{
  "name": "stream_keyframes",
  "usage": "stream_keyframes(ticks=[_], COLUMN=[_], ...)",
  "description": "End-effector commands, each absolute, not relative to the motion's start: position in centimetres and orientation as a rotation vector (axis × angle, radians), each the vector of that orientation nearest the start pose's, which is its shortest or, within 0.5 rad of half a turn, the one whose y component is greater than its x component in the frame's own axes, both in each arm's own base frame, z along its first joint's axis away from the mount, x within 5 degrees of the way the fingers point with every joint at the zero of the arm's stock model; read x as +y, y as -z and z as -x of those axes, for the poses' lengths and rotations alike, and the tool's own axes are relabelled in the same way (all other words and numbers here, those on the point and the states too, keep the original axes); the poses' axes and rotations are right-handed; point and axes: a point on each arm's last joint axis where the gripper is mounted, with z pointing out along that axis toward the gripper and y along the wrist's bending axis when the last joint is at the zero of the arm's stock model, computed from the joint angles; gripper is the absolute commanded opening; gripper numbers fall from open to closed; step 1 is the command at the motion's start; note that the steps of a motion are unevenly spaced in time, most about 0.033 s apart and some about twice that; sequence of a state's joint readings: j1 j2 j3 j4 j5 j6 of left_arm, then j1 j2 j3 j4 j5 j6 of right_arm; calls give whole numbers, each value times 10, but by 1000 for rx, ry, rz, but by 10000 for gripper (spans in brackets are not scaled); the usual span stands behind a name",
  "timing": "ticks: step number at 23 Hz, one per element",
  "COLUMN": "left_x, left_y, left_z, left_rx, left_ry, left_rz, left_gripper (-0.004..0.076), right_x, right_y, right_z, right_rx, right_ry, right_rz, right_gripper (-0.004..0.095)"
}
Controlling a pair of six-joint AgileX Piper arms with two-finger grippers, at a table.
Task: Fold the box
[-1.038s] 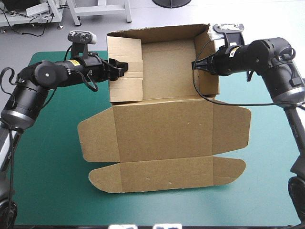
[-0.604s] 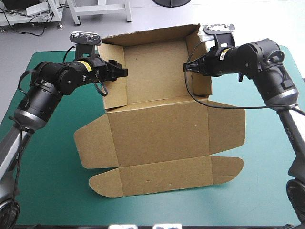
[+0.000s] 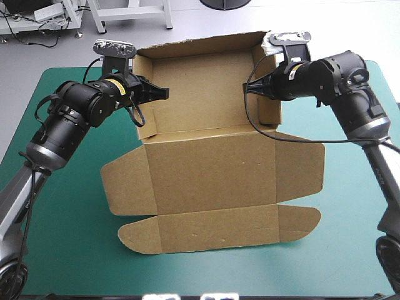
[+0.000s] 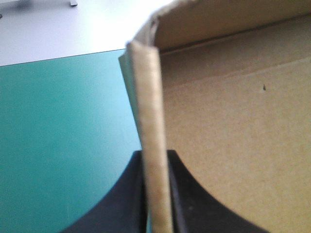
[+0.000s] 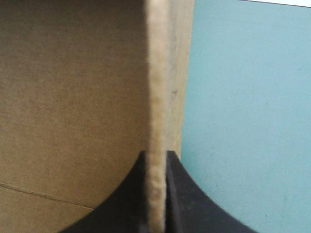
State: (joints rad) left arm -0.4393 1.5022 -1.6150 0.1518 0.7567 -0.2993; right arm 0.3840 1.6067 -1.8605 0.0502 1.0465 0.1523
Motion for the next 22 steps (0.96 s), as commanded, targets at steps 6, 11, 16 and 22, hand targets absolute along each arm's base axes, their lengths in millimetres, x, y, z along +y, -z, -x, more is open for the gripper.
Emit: stream_keyframes(ticks=[6,11,16,22], left_x=[-126,-124,-128,-128], left_y=[-464,-462,-463,-460], left_z=[-301,-303,-302,-303], left_rx=[1945,1953,1935,1952], left_ry=[200,138,158,113], left_rz=[-107,-102,-134,-197], left_gripper=[-6,-6,-6,-6], right_x=[152,164,164,162], right_y=[-478,-469,-464,-463], right_z=[-301,-304,-306,-306], right_rx=[2105,2128,2163,2171], right_ry=[-267,-246,-219,-186], right_rz=[250,274,277,278], right_gripper=[-4,-4,-4,-4])
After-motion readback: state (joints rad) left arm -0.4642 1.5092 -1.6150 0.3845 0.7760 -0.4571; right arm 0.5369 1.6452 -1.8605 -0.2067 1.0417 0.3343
